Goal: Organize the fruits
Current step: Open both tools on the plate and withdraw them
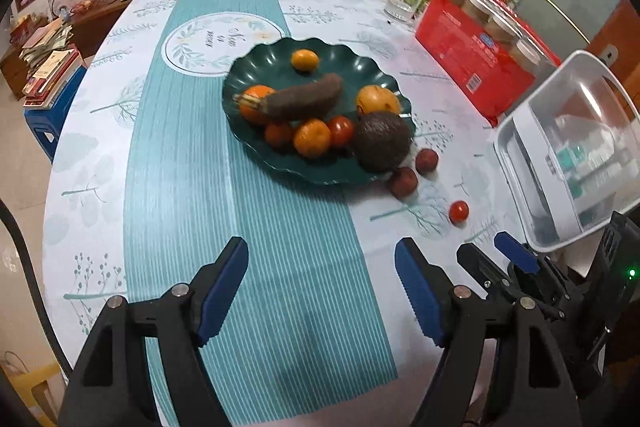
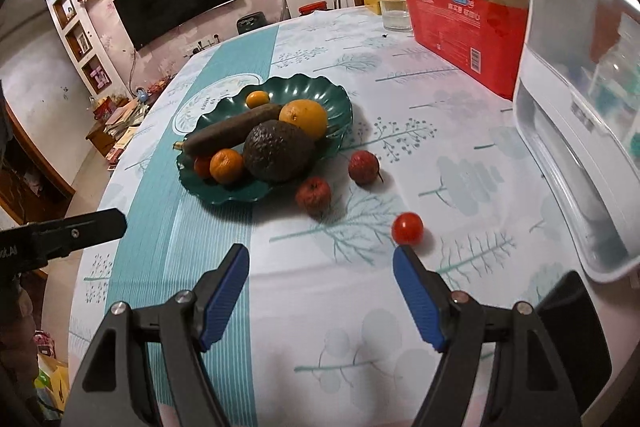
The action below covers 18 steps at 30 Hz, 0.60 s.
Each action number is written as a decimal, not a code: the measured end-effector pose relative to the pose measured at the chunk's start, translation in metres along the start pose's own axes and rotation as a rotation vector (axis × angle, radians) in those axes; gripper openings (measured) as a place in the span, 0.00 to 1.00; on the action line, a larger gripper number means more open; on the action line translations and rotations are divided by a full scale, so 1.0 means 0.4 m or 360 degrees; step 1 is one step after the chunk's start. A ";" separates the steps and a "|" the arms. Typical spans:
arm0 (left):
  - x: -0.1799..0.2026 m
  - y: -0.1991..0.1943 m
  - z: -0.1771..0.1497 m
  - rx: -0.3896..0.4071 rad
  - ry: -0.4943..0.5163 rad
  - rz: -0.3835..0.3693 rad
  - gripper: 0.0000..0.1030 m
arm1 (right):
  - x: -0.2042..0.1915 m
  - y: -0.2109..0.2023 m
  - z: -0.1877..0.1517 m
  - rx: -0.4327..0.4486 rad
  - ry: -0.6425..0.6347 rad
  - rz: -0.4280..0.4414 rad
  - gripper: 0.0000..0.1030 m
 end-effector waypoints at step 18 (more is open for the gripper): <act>0.157 0.105 0.000 -0.0196 0.0048 0.0118 0.72 | 0.139 0.014 -0.012 -0.0011 -0.0014 0.0015 0.72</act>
Point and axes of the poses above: each gripper's, at about its wrist camera, not at the fingertips, and y roughly the way its jaws point, x to its right, z to its top, the point moved 4 cm from there along y, roughly the way its jaws point, and after that the axes turned 9 degrees about x, right-handed, at the moved point
